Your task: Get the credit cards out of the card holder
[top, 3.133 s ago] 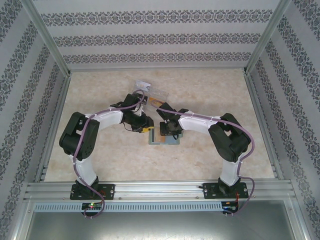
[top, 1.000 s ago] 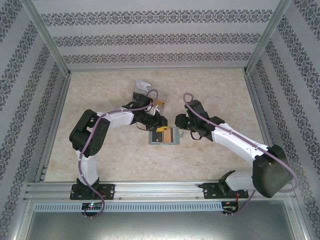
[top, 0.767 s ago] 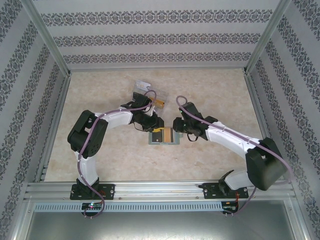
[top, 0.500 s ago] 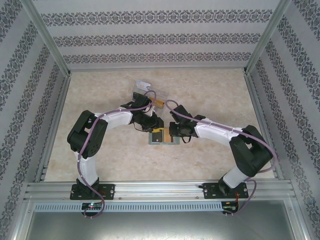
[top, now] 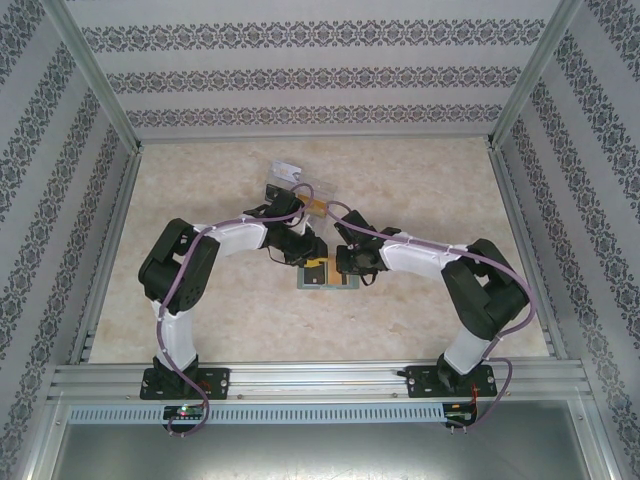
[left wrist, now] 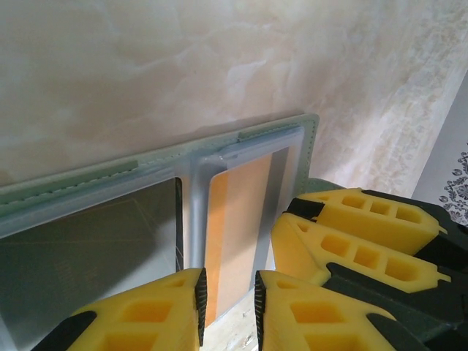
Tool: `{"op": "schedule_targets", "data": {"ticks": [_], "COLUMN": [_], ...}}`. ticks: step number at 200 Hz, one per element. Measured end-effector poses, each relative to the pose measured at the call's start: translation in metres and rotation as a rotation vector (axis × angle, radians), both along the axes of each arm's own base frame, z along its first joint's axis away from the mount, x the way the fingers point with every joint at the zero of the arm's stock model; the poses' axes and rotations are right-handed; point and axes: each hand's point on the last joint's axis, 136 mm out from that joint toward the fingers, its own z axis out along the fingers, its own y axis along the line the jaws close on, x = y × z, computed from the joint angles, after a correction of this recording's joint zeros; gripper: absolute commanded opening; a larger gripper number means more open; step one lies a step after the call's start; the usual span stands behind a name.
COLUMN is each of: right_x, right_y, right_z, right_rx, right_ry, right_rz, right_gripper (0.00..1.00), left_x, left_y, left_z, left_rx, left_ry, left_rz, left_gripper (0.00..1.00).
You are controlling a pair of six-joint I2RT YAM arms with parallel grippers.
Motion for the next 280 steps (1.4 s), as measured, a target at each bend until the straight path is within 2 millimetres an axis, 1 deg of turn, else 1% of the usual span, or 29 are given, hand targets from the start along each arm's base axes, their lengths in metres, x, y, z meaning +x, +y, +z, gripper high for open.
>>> {"op": "schedule_targets", "data": {"ticks": [55, 92, 144, 229, 242, 270, 280], "right_x": [0.001, 0.004, 0.005, 0.006, 0.006, 0.006, 0.006], "right_y": [0.002, 0.009, 0.010, 0.011, 0.011, 0.011, 0.010], "right_z": [-0.004, -0.004, -0.004, -0.005, -0.005, -0.005, -0.006], "right_rx": [0.001, 0.055, 0.082, 0.081, 0.082, 0.084, 0.084], "right_ry": [0.012, 0.021, 0.031, 0.032, 0.032, 0.035, 0.036], "right_rz": [0.003, 0.010, 0.008, 0.006, 0.004, -0.006, -0.006], "right_gripper": [0.27, 0.28, 0.27, 0.27, 0.27, 0.26, 0.25], "left_x": [-0.002, -0.002, -0.002, -0.004, -0.004, -0.005, -0.005], "left_y": [0.000, -0.001, -0.002, -0.004, -0.004, -0.003, -0.002], "left_z": [-0.014, -0.015, -0.015, -0.011, -0.012, -0.013, -0.013], "left_rx": [0.012, 0.009, 0.004, -0.016, -0.015, -0.009, -0.006], "left_ry": [0.035, 0.038, 0.042, 0.050, 0.050, 0.048, 0.047], "left_rz": [-0.004, -0.006, -0.008, -0.018, -0.018, -0.022, -0.025], "left_gripper": [0.27, 0.27, 0.26, 0.17, 0.13, 0.09, 0.06]}}
